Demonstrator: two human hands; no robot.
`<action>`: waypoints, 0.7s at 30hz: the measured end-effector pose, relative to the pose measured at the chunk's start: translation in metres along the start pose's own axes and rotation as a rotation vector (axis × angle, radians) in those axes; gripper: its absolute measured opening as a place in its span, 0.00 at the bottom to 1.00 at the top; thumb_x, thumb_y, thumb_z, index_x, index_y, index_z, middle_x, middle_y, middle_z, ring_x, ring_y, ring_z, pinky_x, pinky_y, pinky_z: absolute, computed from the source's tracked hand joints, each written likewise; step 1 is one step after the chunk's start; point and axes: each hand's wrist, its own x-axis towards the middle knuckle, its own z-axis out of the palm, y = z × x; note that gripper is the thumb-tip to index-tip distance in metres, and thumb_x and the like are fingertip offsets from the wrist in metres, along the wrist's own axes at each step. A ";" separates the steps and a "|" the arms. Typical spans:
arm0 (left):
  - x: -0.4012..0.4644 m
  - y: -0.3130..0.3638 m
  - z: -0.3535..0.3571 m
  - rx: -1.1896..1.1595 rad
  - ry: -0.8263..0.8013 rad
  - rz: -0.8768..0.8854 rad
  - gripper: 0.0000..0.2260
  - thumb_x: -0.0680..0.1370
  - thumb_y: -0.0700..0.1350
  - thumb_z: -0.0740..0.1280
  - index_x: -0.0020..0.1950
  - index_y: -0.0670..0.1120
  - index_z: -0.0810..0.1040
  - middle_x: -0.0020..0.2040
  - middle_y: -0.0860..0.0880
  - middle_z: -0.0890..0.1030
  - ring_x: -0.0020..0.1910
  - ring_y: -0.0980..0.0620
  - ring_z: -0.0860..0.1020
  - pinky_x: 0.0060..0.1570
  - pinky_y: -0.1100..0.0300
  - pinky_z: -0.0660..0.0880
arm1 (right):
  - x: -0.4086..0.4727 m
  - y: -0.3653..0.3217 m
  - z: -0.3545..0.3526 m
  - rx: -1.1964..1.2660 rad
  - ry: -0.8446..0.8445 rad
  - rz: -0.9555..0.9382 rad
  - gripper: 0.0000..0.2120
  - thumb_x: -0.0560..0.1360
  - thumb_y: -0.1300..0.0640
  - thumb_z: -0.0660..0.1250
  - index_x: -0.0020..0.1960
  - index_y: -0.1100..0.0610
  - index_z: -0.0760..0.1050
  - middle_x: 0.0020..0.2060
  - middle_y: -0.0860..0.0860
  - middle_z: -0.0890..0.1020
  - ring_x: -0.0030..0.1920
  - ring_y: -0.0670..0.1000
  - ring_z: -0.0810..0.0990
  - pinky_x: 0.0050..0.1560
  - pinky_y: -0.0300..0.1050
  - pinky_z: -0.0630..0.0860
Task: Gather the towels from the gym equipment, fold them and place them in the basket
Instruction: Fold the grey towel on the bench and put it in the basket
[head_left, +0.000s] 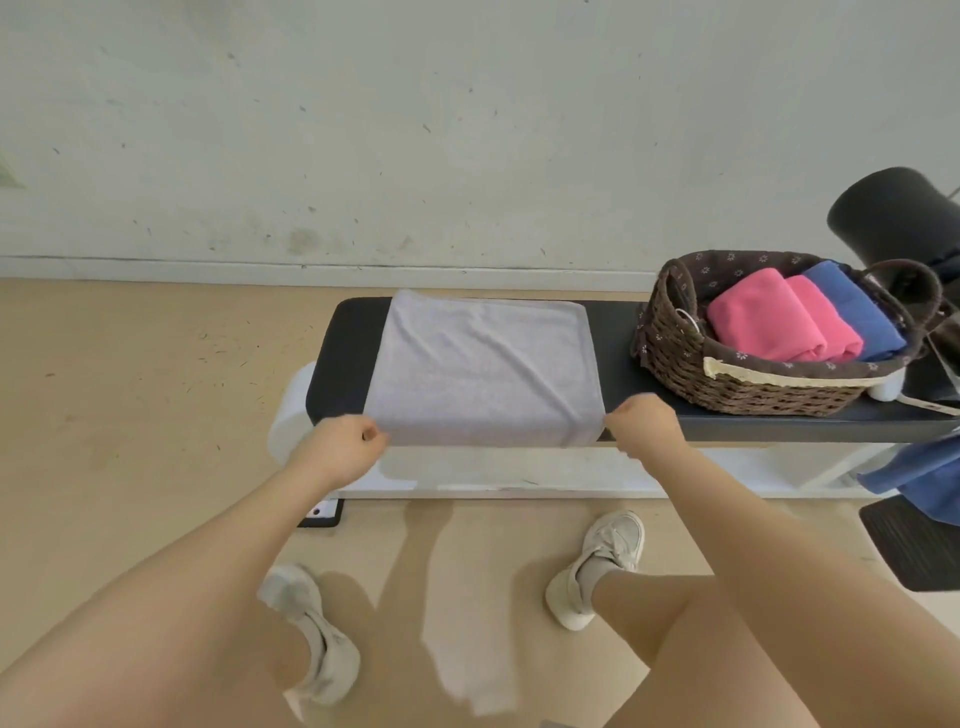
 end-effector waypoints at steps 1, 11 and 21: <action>0.008 0.004 -0.003 0.025 0.070 0.022 0.12 0.78 0.48 0.57 0.36 0.45 0.71 0.35 0.47 0.74 0.36 0.45 0.73 0.34 0.59 0.66 | 0.007 -0.007 -0.003 0.030 0.034 -0.044 0.08 0.72 0.64 0.59 0.34 0.61 0.69 0.31 0.56 0.72 0.36 0.55 0.72 0.36 0.45 0.69; 0.115 0.045 -0.003 0.074 0.150 0.249 0.21 0.80 0.36 0.52 0.74 0.42 0.58 0.75 0.46 0.58 0.69 0.44 0.65 0.65 0.54 0.65 | 0.110 -0.057 0.000 0.092 0.147 -0.207 0.11 0.77 0.60 0.60 0.53 0.61 0.80 0.46 0.55 0.82 0.46 0.52 0.77 0.53 0.48 0.75; 0.146 0.052 0.001 0.003 0.191 0.178 0.26 0.82 0.51 0.51 0.76 0.42 0.48 0.78 0.46 0.48 0.76 0.47 0.53 0.71 0.53 0.57 | 0.157 -0.086 0.006 0.038 0.112 -0.097 0.04 0.73 0.60 0.68 0.43 0.62 0.78 0.38 0.57 0.78 0.42 0.56 0.76 0.41 0.46 0.75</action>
